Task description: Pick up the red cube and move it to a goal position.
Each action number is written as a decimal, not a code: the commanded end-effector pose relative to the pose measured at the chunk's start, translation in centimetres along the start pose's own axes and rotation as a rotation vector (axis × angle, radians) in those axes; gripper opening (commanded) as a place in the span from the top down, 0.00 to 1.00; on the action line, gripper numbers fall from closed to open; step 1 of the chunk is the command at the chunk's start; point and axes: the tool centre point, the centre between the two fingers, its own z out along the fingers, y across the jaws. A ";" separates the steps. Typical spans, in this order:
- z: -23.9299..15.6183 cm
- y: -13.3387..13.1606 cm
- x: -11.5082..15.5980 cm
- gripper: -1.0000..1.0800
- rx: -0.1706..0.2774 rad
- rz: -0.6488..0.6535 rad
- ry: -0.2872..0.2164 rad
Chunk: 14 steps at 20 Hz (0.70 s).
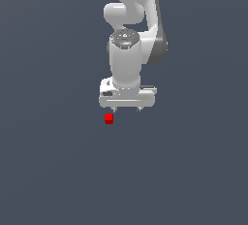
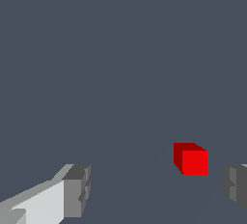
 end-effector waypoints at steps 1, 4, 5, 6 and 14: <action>0.0 0.0 0.0 0.04 0.000 0.000 0.000; 0.3 0.2 -0.1 0.04 -0.001 0.000 -0.001; 0.5 0.3 -0.2 0.04 -0.001 0.000 -0.001; 0.7 0.4 -0.3 0.04 -0.002 0.000 -0.001; 5.1 3.1 -2.0 0.04 -0.012 -0.002 -0.010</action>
